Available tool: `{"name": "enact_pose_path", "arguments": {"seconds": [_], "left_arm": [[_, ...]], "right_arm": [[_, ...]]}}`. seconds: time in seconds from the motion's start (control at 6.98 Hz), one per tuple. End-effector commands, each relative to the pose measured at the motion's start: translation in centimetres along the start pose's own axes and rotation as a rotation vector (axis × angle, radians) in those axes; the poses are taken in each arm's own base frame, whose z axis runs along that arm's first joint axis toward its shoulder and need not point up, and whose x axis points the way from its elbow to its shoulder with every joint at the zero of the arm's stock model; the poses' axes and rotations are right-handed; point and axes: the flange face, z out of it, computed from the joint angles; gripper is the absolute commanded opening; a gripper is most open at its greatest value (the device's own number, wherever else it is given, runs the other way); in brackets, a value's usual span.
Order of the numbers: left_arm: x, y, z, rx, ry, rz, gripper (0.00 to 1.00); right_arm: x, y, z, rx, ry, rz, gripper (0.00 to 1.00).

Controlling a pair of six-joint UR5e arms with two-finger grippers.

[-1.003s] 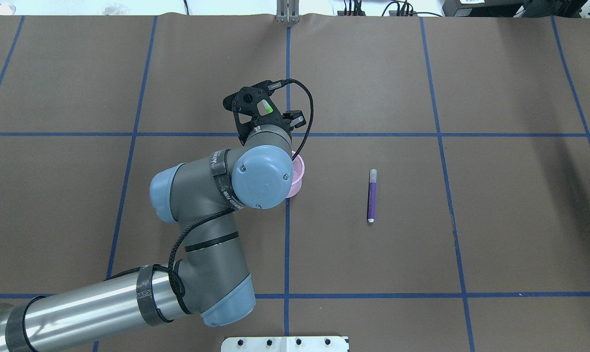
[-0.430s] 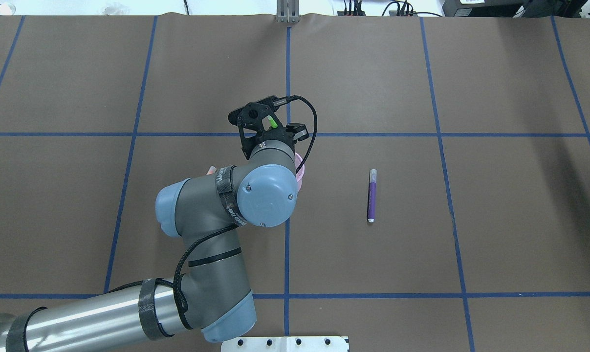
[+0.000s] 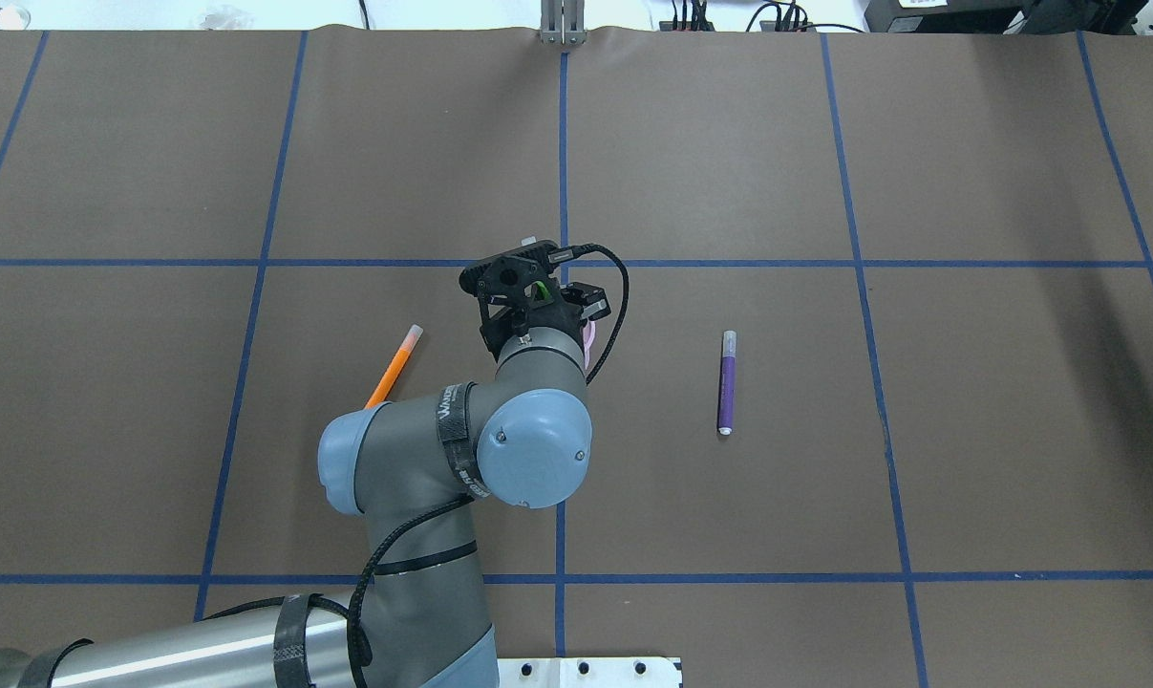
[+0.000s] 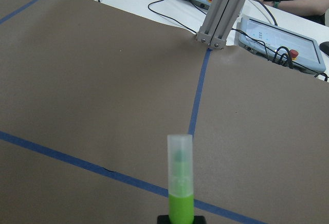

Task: Collect pens into pen holder
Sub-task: 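Drop the green highlighter into the cup while the right gripper carries the yellow one inward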

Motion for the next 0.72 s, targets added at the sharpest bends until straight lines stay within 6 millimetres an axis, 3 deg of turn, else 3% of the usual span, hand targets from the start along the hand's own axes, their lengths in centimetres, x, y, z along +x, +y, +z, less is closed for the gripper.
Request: {"name": "enact_pose_path", "arguments": {"seconds": [0.0, 0.14, 0.29, 0.57], "left_arm": [[-0.6, 0.8, 0.0, 0.003, -0.004, 0.011, 0.16], [-0.6, 0.8, 0.0, 0.003, -0.004, 0.011, 0.78], [-0.3, 0.3, -0.7, 0.001, 0.011, 0.003, 1.00], [0.6, -2.5, -5.6, -0.045, 0.091, -0.021, 1.00]], "right_arm": [[-0.2, 0.0, -0.1, 0.002, -0.002, -0.004, 0.00], [-0.6, -0.2, -0.4, 0.004, -0.004, -0.008, 0.00], [-1.4, -1.3, -0.7, 0.012, -0.009, -0.016, 0.00], [-3.0, -3.0, -1.2, 0.025, -0.022, -0.033, 0.00]]}}
